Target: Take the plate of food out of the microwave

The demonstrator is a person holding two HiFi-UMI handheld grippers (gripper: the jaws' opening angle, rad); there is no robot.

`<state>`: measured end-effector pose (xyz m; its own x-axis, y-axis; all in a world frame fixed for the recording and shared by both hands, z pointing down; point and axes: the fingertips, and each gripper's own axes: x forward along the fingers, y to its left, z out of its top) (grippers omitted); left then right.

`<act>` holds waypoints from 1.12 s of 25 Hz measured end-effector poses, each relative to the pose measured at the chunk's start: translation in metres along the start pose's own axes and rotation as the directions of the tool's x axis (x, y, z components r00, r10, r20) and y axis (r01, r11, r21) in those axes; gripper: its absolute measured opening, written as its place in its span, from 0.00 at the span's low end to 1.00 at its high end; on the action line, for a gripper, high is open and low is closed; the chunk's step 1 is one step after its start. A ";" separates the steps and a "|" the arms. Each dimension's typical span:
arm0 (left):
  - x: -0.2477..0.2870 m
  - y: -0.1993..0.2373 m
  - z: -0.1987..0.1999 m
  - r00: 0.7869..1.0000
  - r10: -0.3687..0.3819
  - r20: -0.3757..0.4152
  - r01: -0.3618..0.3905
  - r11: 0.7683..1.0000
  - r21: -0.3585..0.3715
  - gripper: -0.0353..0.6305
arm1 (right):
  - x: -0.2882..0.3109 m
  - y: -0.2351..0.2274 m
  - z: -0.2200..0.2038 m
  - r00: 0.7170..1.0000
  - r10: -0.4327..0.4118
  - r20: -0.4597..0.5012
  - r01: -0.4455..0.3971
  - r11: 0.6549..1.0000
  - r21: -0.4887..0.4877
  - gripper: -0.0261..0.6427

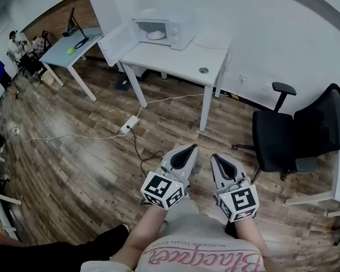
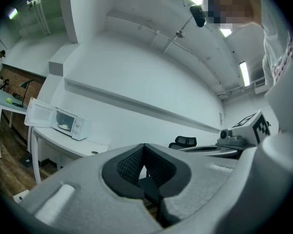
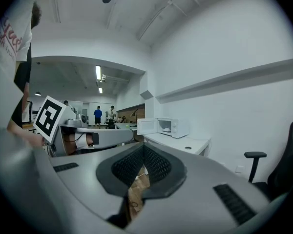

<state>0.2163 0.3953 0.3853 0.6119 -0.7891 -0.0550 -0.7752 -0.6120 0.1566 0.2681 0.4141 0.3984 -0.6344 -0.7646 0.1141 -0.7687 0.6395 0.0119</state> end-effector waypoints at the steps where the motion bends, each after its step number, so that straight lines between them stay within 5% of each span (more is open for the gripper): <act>1: 0.001 0.006 0.002 1.000 0.004 0.002 -0.004 1.000 -0.001 0.06 | 0.007 0.000 0.002 1.000 0.005 -0.003 -0.005 1.000 -0.002 0.06; 28: 0.029 0.141 0.031 0.994 0.090 0.055 -0.092 0.995 0.033 0.06 | 0.152 0.007 0.021 0.991 0.128 -0.036 -0.129 0.990 -0.056 0.06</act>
<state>0.1201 0.2844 0.3752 0.5301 -0.8426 -0.0944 -0.8329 -0.5384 0.1280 0.1647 0.3004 0.3946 -0.7239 -0.6733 0.1504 -0.6743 0.7366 0.0523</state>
